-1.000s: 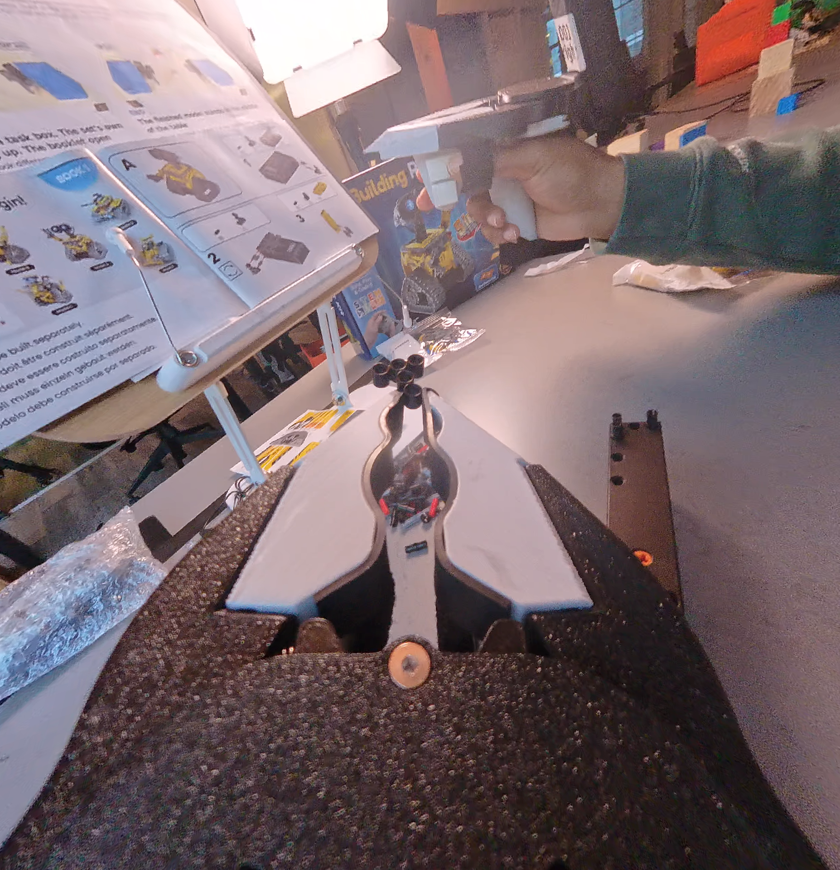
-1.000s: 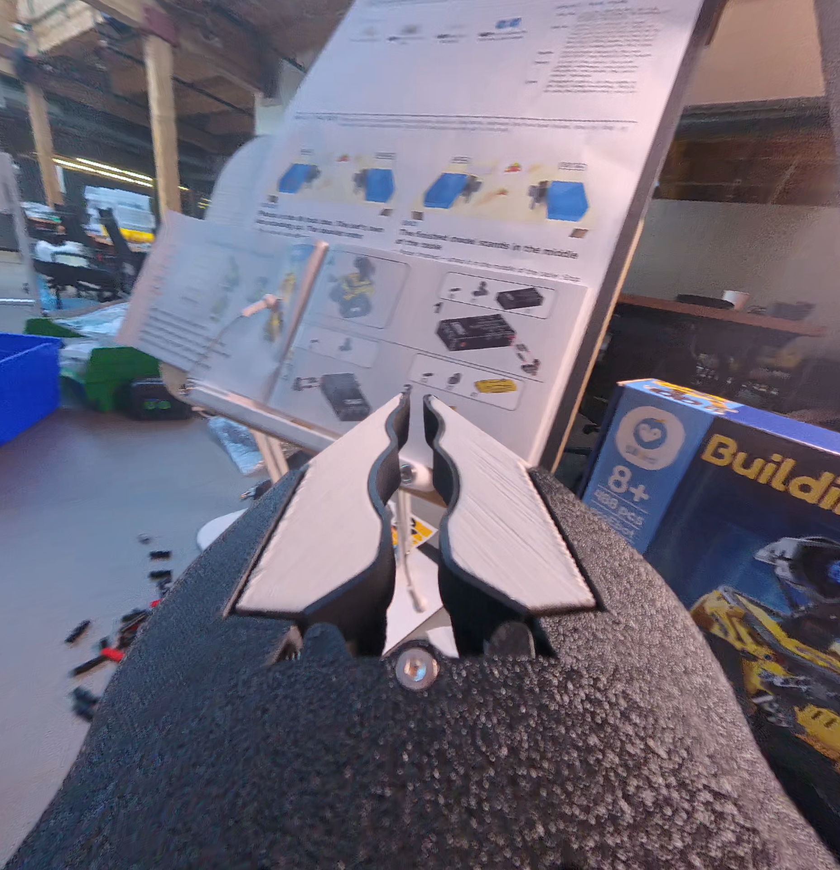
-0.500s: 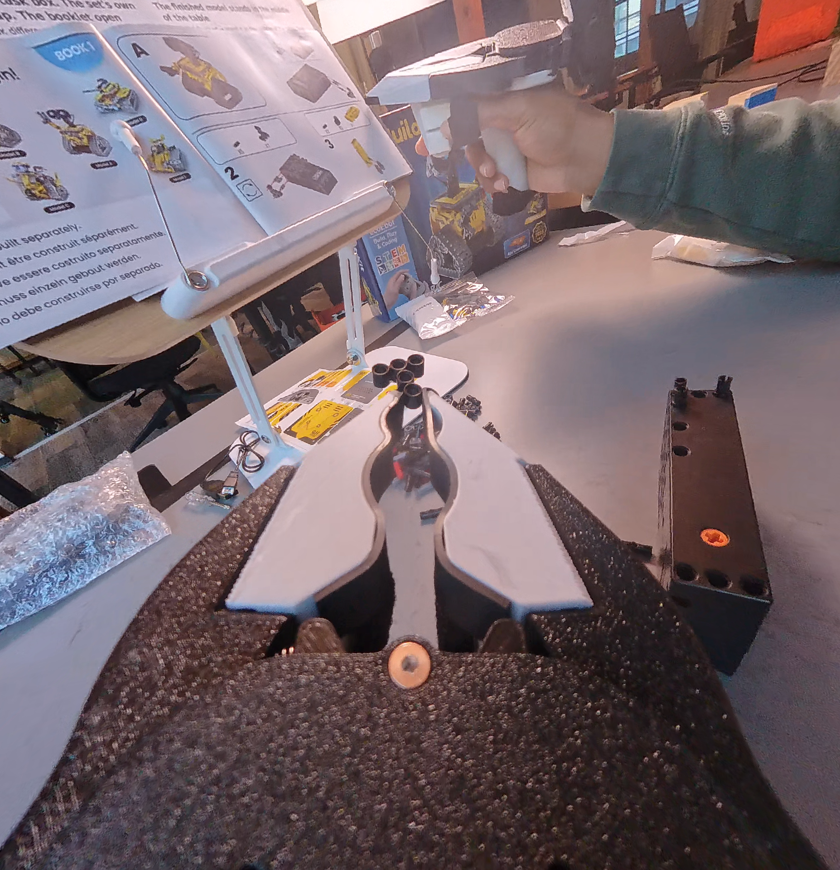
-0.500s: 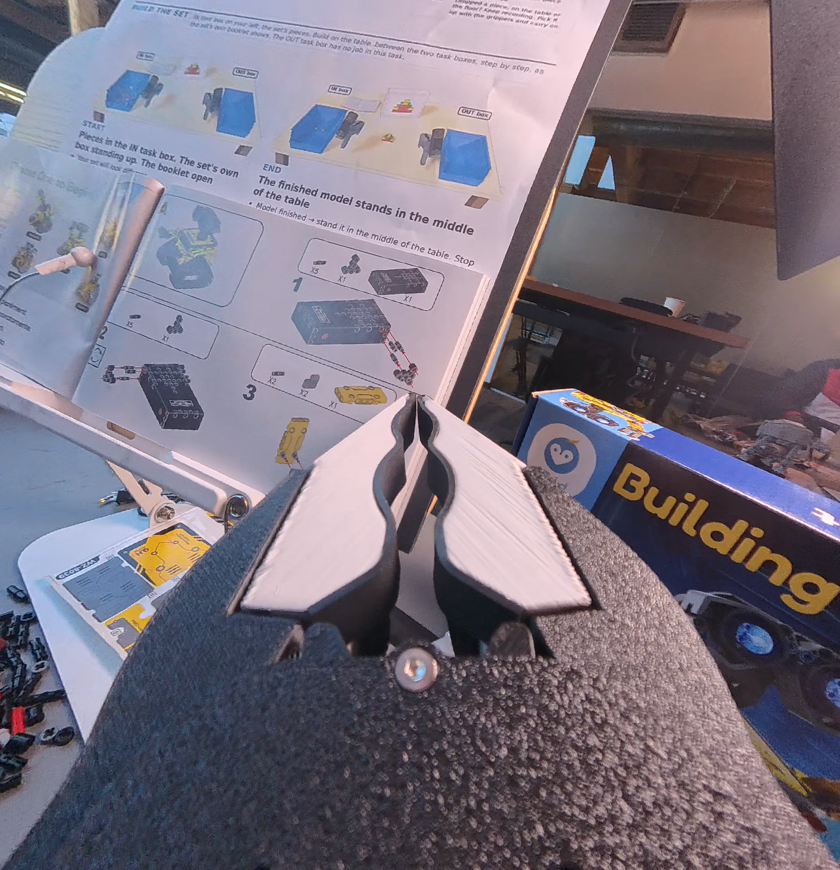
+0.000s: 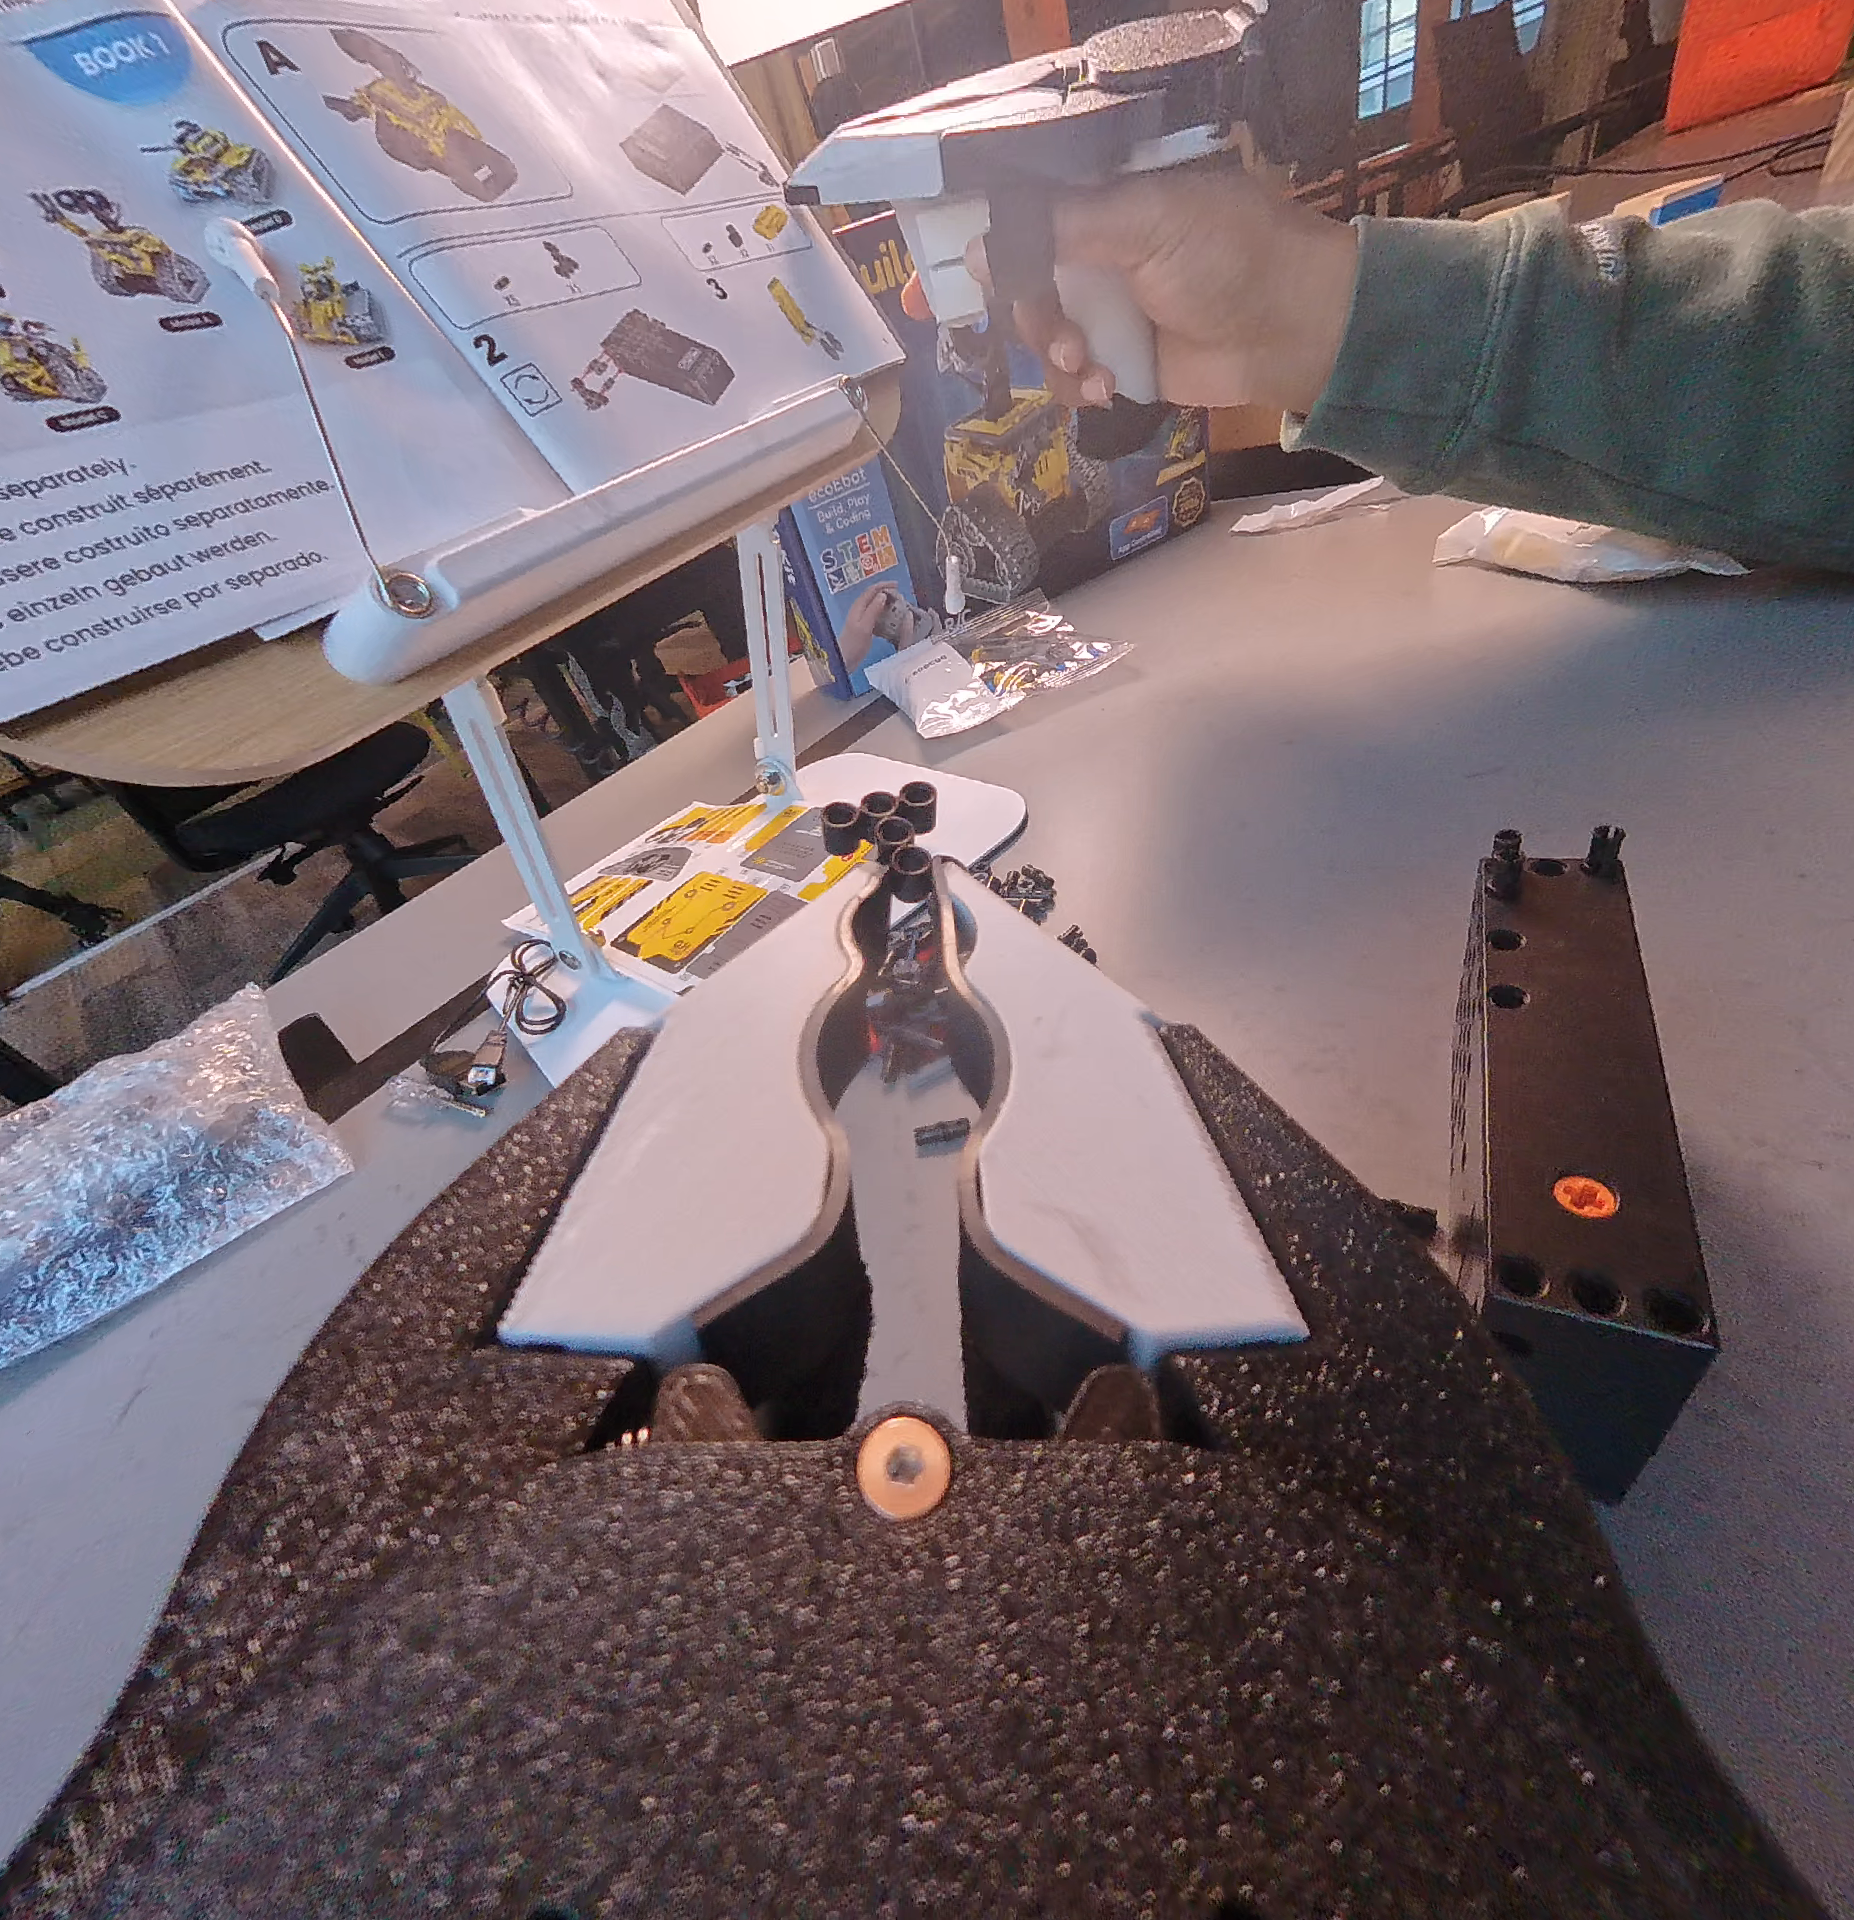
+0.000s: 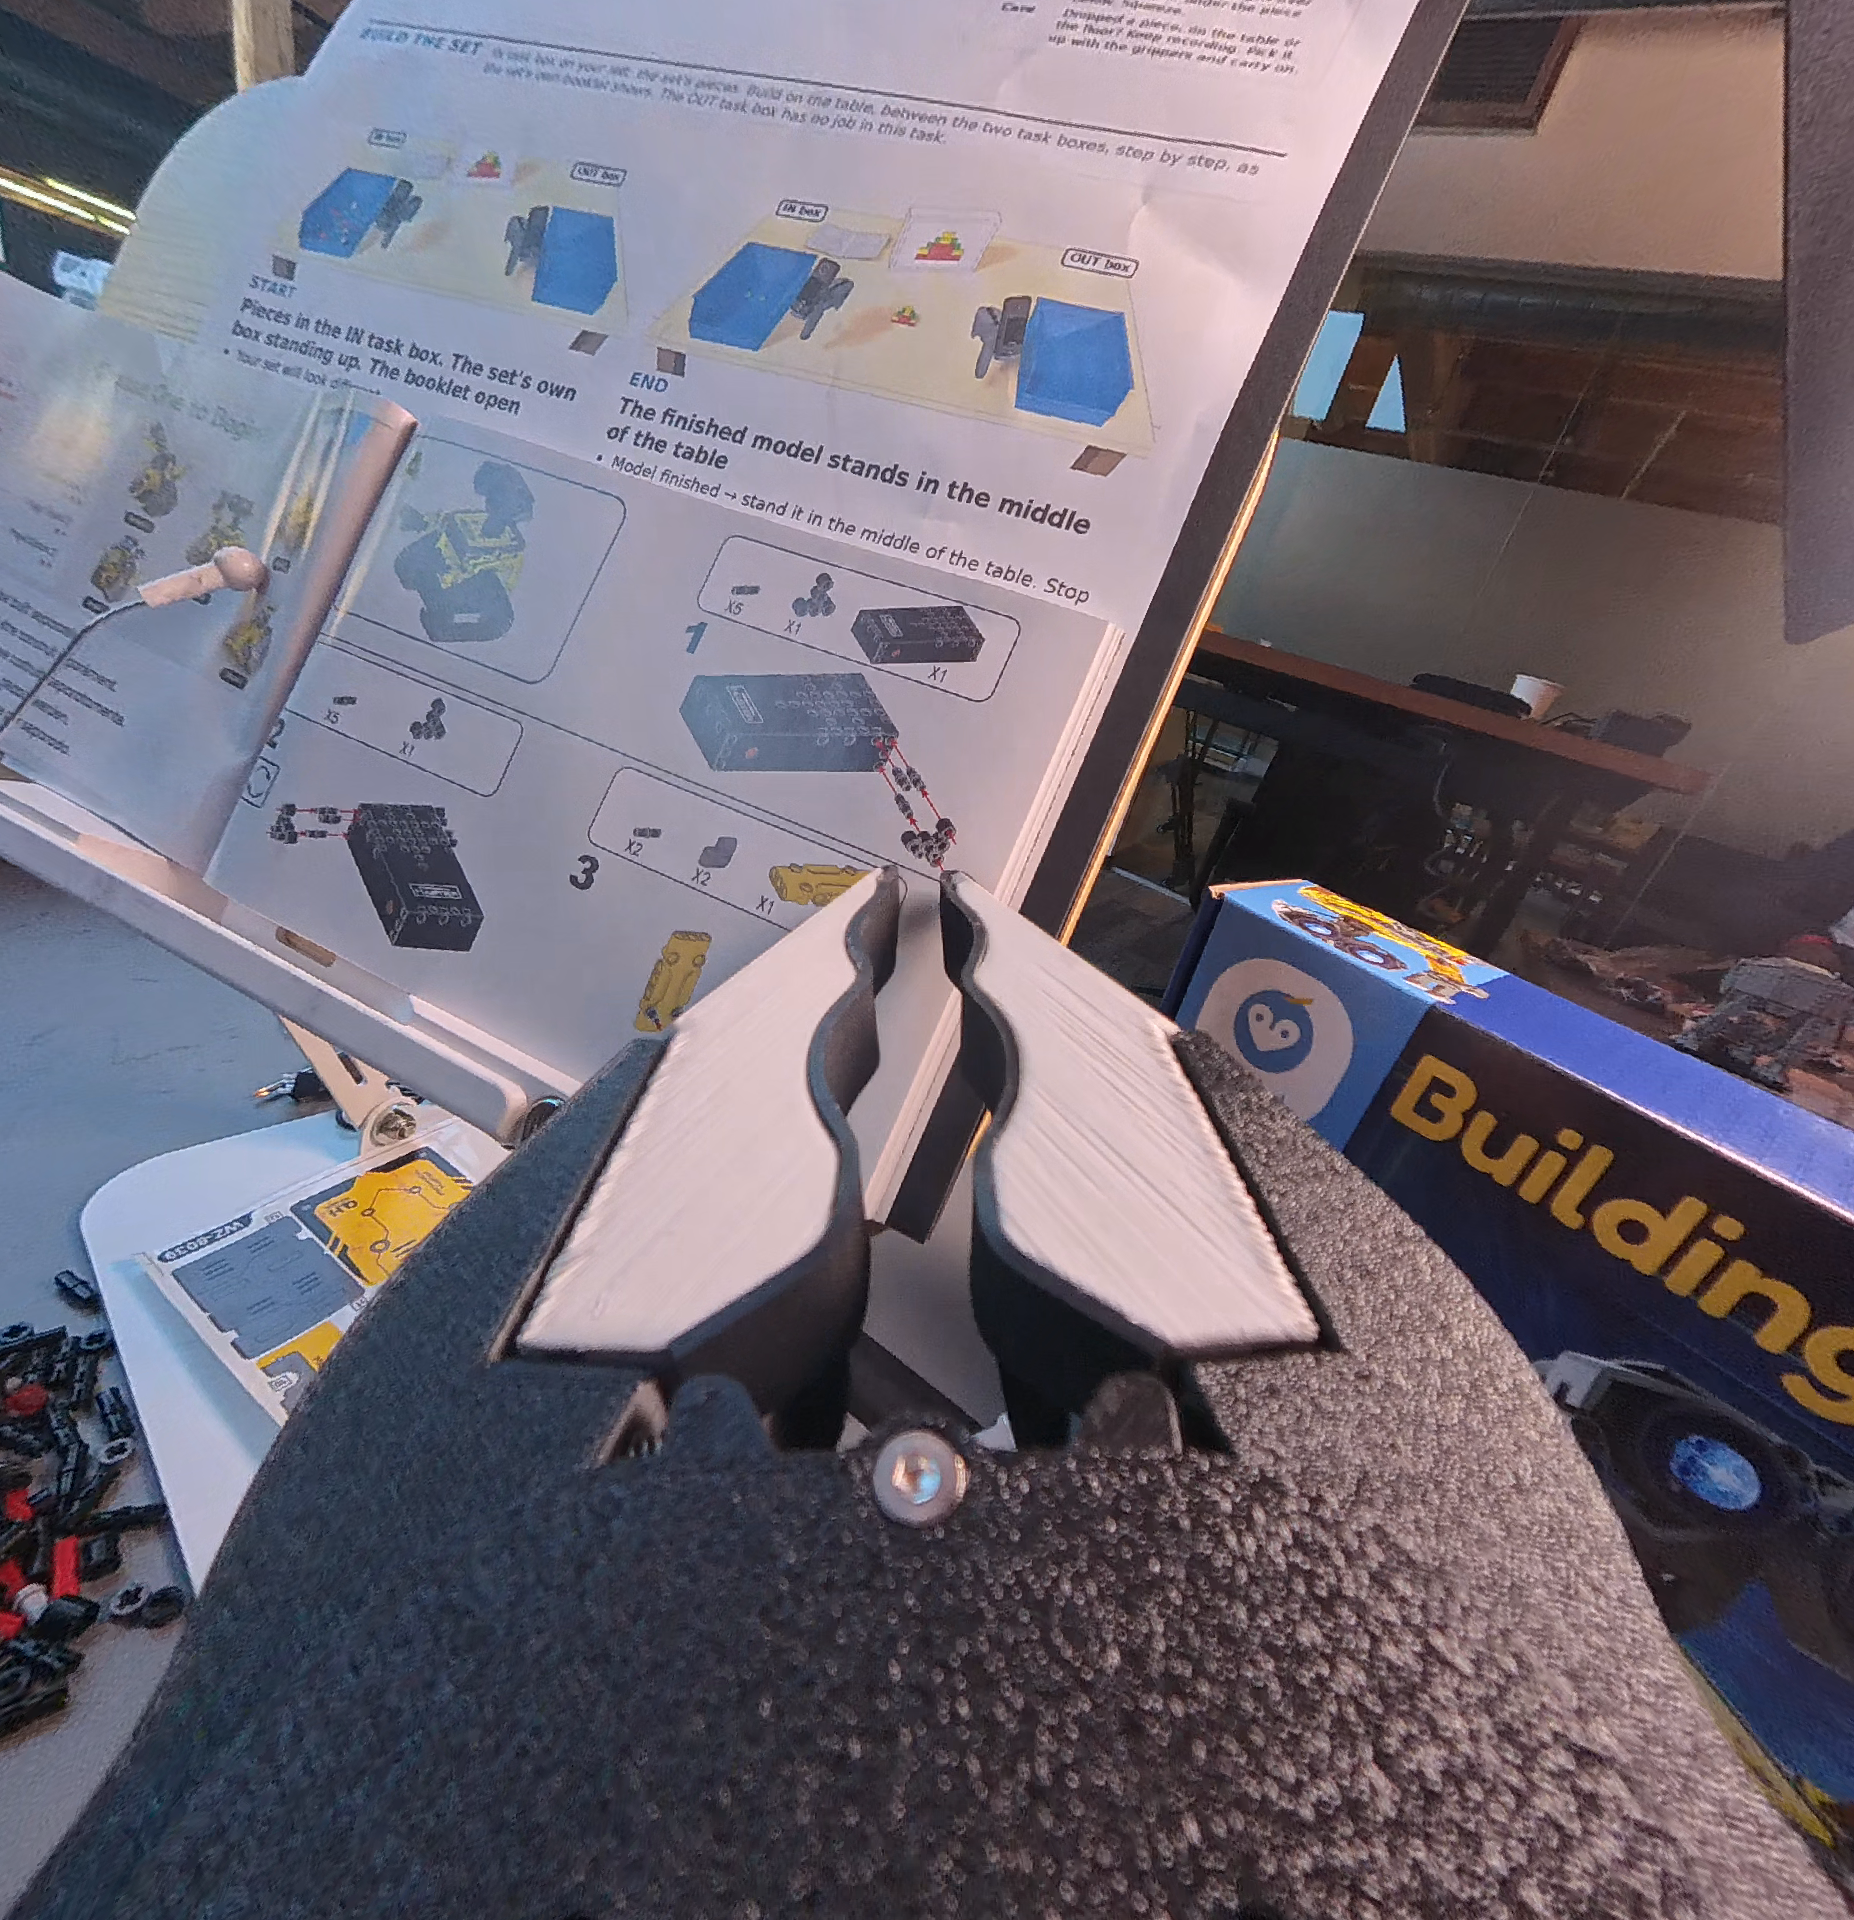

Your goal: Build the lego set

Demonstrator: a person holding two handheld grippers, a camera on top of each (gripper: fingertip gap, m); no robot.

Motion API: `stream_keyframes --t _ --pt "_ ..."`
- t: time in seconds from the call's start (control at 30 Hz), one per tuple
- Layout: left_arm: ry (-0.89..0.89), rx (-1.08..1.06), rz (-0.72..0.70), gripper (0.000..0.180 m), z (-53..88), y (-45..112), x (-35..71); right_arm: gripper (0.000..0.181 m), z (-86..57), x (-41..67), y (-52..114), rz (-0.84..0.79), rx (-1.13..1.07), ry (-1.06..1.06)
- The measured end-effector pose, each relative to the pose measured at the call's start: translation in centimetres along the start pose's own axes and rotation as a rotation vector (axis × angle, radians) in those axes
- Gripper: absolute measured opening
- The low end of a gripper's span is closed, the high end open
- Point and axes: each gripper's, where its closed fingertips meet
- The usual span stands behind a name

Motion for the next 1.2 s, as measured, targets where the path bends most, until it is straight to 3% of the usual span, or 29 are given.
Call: stream_keyframes --t 0.23,0.77,1.2 --pt "0.002 -0.015 0.008 0.007 -0.5 0.1 -0.2 0.019 0.3 0.7 0.1 -0.011 0.02 -0.016" --pt "0.011 -0.03 0.018 0.007 -0.8 0.2 -0.4 0.0 -0.4 0.6 0.0 -0.018 -0.004 -0.01" --pt "0.01 -0.04 0.016 0.007 -0.9 0.1 -0.4 0.0 -0.2 -0.2 0.0 -0.001 0.015 0.001"
Point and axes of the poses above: each gripper's, where its closed fingertips meet, y out along the fingers, x out of its top, z = x × y across the jaws, and after that the axes turned 15 degrees about x, right-handed
